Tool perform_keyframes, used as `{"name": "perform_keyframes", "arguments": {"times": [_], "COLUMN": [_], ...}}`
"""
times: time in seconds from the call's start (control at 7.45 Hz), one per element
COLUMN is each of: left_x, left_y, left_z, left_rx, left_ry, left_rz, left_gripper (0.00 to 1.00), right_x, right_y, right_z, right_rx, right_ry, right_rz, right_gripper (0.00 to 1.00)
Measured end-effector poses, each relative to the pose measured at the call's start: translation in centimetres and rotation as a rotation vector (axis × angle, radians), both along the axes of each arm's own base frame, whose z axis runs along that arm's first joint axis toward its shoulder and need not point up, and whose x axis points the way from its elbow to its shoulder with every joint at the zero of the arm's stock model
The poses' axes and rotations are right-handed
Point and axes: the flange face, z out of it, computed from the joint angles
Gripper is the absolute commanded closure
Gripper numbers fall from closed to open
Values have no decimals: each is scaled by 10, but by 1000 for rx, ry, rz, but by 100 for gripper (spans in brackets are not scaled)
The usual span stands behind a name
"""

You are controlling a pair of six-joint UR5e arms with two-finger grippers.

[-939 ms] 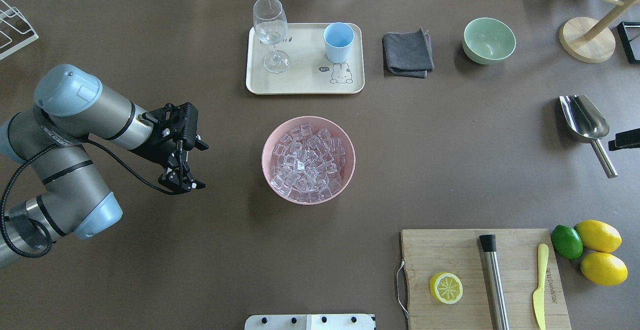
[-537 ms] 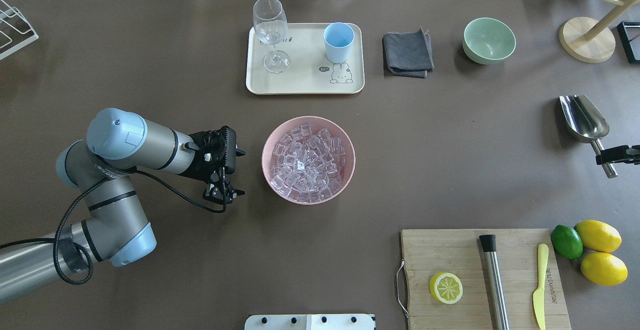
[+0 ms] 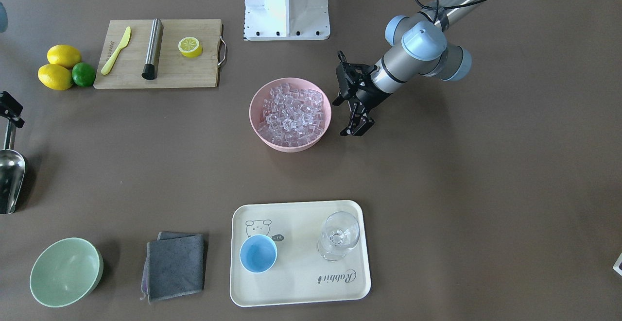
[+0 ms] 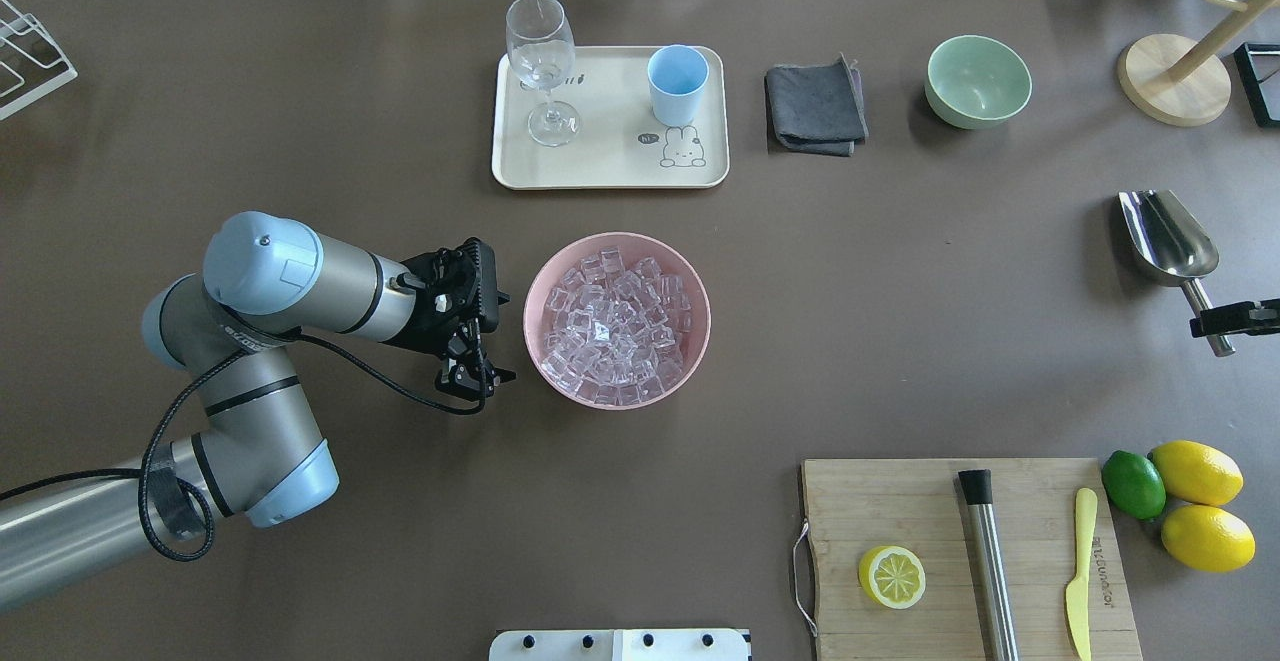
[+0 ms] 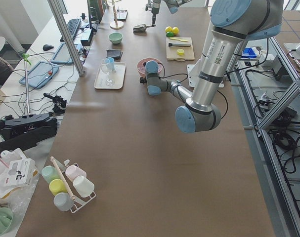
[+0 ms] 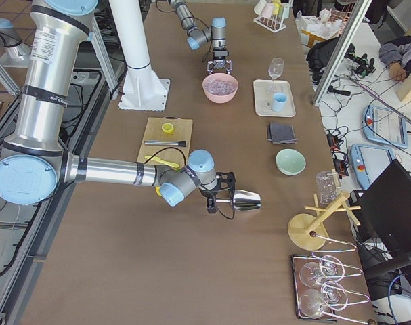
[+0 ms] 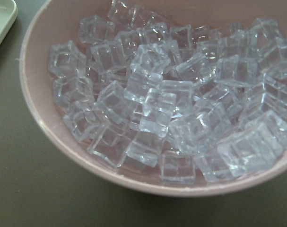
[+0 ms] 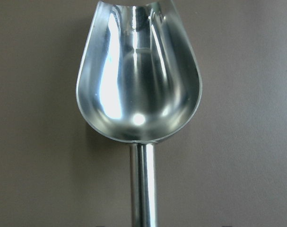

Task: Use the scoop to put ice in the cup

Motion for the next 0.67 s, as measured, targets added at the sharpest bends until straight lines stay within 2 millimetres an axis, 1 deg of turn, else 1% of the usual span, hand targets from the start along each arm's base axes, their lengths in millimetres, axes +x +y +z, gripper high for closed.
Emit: {"name": "perform_keyframes", "arguments": {"times": [0.4, 0.54, 0.67], "left_x": [4, 5, 6], "left_y": [1, 2, 3], "left_z": [-4, -4, -3], "left_rx": [-2, 0, 1], "left_ry": [7, 8, 8], "left_rz": [7, 11, 12], "left_gripper": [1, 1, 1], "right_x": [-3, -5, -6], "right_y": [1, 1, 2], "right_z": [0, 1, 1], "right_rx": [3, 2, 2], "right_ry": [0, 2, 4], "right_rz": [-7, -10, -12], "right_gripper": [17, 20, 27]}}
